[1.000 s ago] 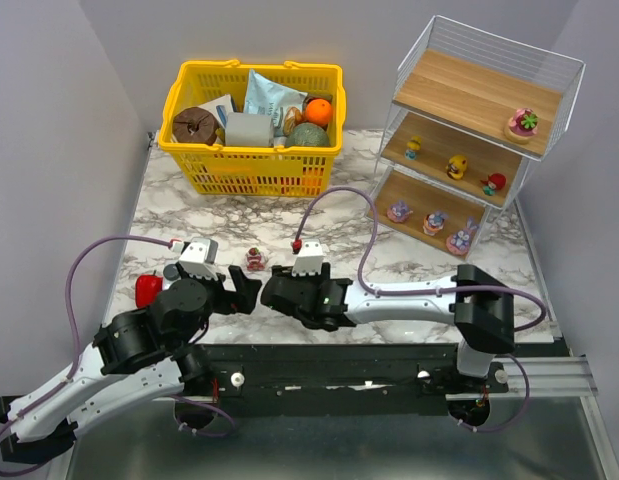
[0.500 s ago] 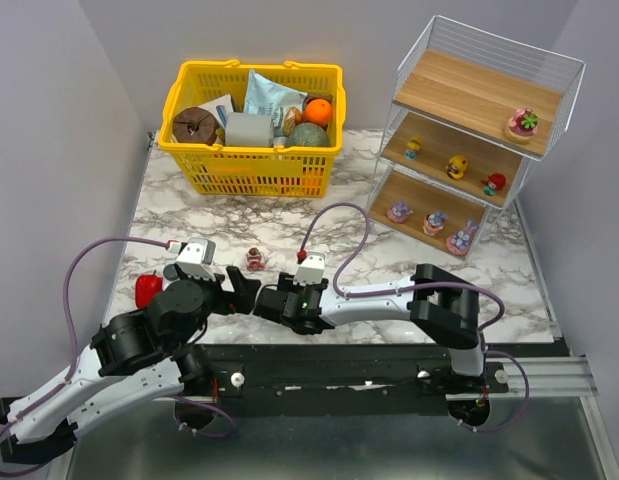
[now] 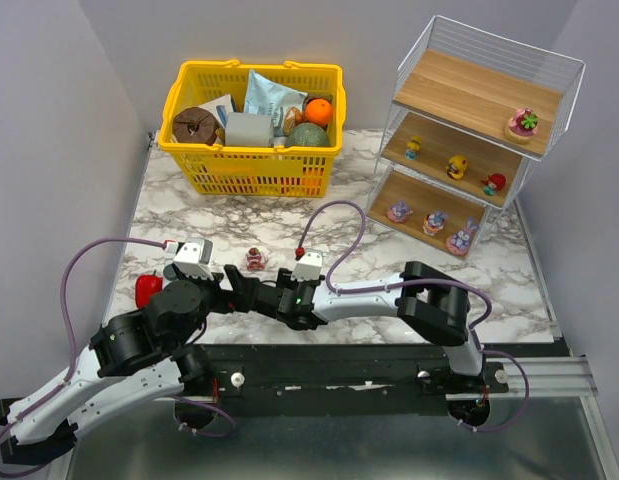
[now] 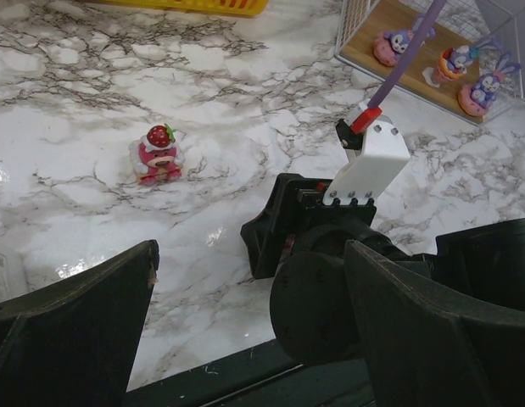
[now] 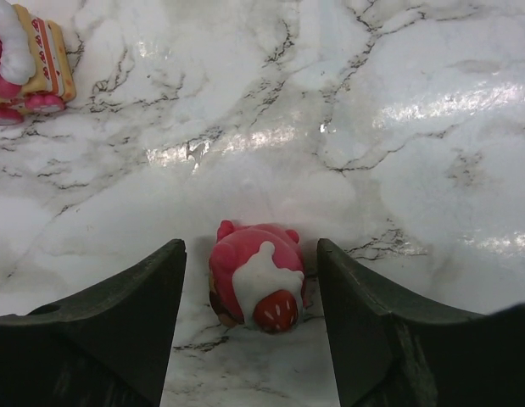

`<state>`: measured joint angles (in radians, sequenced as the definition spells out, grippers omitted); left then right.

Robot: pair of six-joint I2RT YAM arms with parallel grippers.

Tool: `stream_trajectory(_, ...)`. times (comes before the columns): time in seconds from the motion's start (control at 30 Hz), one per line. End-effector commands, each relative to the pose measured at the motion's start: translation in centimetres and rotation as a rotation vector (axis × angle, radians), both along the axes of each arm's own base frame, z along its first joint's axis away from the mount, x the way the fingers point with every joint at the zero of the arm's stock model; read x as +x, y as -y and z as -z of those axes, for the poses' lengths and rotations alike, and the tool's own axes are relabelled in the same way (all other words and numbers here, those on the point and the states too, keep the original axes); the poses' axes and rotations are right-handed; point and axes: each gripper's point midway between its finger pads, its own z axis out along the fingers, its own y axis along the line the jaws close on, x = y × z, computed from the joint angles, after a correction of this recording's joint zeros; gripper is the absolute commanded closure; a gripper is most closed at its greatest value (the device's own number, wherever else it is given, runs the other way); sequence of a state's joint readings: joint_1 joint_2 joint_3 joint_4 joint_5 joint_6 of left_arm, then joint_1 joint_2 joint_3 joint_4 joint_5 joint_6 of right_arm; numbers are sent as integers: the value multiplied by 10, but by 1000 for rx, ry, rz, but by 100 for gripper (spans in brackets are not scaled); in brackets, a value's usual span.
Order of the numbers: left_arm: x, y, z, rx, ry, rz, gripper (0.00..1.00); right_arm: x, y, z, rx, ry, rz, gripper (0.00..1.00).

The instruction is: Place and organize the plastic toys onto the shelf

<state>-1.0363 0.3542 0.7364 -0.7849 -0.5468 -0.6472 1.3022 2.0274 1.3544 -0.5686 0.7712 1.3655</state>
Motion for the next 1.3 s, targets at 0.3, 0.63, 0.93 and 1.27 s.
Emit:
stream_trajectory(0.3,-2,1,2,-3,1,15,1,24,17,-10,-156,146,-149,52)
stream_trajectory(0.63,-3,0,1,-10,5,17,1,19,30,1,-127,102,-725,71)
stream_trajectory(0.93,-3,0,1,-8,3,13,1,17,32,5,-216,82,-965,59)
stream_trajectory(1.27,-3,-1,2,-6,3,10,1,23,38,-8,-193,113,-874,17)
